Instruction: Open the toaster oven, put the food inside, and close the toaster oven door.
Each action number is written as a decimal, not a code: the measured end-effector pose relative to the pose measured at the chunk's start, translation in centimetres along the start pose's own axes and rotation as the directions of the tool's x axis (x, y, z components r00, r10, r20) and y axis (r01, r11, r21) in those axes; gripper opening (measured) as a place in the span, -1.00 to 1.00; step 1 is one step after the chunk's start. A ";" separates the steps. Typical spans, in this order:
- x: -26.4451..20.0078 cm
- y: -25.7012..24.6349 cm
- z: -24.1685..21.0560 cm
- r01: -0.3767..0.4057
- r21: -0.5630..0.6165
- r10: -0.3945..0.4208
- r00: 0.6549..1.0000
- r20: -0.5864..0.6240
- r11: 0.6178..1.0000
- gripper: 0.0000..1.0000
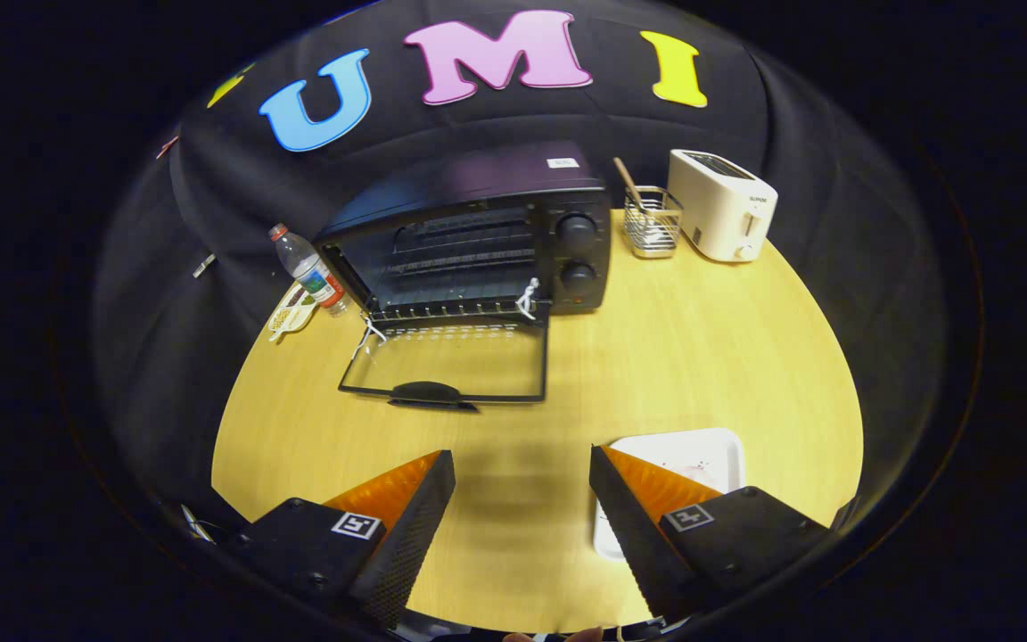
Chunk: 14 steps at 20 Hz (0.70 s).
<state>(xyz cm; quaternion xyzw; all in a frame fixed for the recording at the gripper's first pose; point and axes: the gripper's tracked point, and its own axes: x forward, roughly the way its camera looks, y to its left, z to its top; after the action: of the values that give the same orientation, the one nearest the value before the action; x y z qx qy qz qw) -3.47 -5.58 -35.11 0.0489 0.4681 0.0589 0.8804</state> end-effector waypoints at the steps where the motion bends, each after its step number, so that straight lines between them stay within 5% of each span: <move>1: -0.3 -2.1 -0.3 0.005 0.014 -0.004 0.999 -0.041 1.000 0.98; 9: 1.7 -17.1 -4.6 0.085 0.037 -0.067 0.938 -0.341 0.996 0.98; 13: 4.8 -20.2 -7.2 0.088 0.076 -0.045 0.894 -0.447 0.993 0.98; 14: 5.0 -20.7 -7.6 0.086 0.076 -0.041 0.884 -0.466 0.993 0.85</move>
<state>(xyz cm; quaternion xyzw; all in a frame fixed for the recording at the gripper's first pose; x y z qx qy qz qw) -5.84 -25.05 -46.40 0.0598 0.6685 0.0177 0.7411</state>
